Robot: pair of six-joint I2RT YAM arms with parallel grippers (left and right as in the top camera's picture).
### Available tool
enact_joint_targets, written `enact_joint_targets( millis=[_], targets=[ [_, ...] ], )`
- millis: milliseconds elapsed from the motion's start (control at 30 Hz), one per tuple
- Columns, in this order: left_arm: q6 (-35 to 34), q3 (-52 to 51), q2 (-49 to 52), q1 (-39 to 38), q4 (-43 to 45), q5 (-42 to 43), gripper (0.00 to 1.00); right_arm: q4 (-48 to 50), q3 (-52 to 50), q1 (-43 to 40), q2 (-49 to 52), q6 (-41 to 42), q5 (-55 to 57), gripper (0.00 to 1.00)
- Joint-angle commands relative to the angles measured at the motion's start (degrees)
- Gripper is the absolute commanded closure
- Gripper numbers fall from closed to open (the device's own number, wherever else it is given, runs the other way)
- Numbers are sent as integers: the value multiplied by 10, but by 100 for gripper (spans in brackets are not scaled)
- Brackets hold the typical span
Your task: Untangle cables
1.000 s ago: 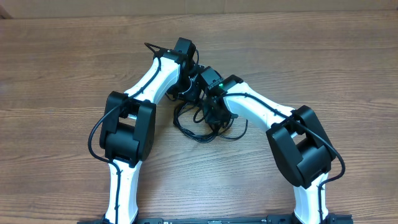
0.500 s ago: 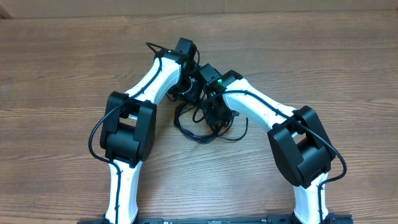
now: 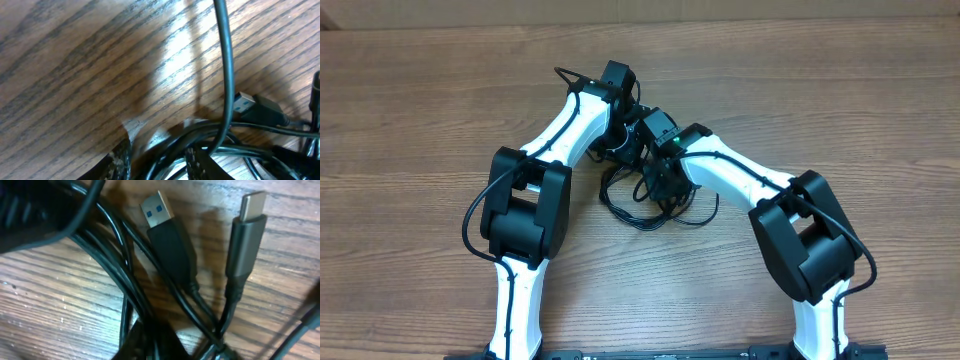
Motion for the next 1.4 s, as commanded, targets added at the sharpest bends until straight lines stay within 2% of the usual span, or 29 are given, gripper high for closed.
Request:
enact_joint_targets(
  millis=[0, 200, 333, 467, 633, 800, 933, 1033, 1233, 1367],
  targets=[
    [2, -24, 39, -10, -15, -45, 63, 23, -37, -7, 7, 24, -7, 96],
    [-65, -24, 39, -9, 35, -139, 71, 13, -43, -9, 7, 25, -5, 96],
    [-136, -24, 39, -9, 86, -240, 70, 3, -47, -9, 7, 23, 6, 96],
    [-175, -24, 39, -7, 79, -330, 69, -3, -56, -9, 7, 21, 28, 96],
    [-201, -24, 39, 11, 36, -382, 67, 1, -63, -11, 7, 21, 28, 96],
    [-205, -24, 39, 49, 13, -384, 66, 2, -68, -12, 7, 21, 28, 96],
    [-190, -24, 39, 84, 18, -333, 62, 7, -85, -12, 7, 21, 28, 96],
    [-214, -24, 39, 110, 15, -342, 57, 16, -101, -12, 7, 21, 36, 96],
    [-224, -23, 39, 173, 3, -338, 56, 23, -110, -18, 7, 22, 36, 96],
    [-257, -23, 39, 216, -14, -321, 55, 22, -110, -28, 7, 22, 36, 96]
  ],
)
